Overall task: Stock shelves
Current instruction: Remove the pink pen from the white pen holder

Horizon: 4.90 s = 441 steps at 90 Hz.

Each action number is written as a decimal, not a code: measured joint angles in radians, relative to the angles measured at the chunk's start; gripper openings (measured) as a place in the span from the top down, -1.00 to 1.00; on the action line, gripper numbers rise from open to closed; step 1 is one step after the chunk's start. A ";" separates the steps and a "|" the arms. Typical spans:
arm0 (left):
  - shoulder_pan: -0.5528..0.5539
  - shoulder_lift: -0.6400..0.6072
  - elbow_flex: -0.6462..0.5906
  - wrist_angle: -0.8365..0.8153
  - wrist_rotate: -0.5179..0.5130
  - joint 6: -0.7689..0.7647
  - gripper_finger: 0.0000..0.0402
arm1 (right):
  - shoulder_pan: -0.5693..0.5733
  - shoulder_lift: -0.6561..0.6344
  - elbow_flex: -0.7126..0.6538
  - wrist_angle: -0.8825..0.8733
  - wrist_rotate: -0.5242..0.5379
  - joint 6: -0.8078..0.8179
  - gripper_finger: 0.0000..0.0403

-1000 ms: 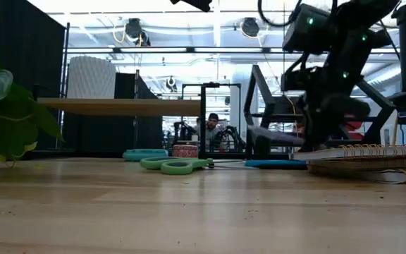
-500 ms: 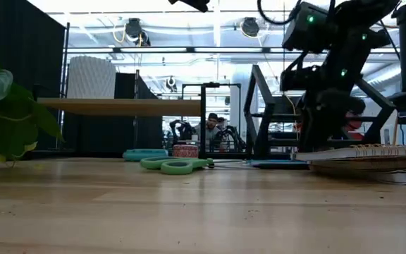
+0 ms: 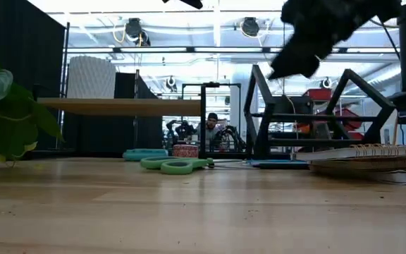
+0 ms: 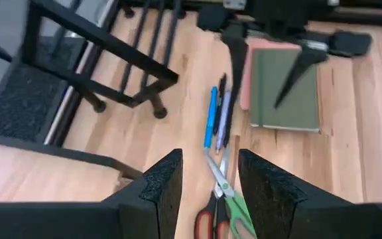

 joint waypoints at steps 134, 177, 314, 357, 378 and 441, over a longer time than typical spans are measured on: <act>0.217 -0.295 0.000 -0.267 -0.505 -0.153 0.34 | -0.002 0.127 0.000 0.336 0.005 -0.073 -0.15; 0.491 -0.389 -0.315 -0.165 -0.457 -0.225 -0.03 | 0.008 0.127 0.000 0.293 -0.002 0.001 -0.15; 0.828 -0.328 -0.408 -0.126 -0.257 -0.164 0.27 | 0.029 0.205 0.000 0.317 0.000 0.105 -0.15; 0.828 -0.287 -0.407 -0.126 -0.251 -0.137 0.28 | 0.029 0.205 0.000 0.319 0.000 0.104 -0.15; 0.828 -0.286 -0.407 -0.135 -0.251 -0.093 0.29 | 0.029 0.205 0.000 0.325 0.000 0.106 -0.15; 0.827 -0.287 -0.407 -0.147 -0.252 -0.083 0.99 | 0.029 0.205 0.000 0.340 0.005 0.107 -0.15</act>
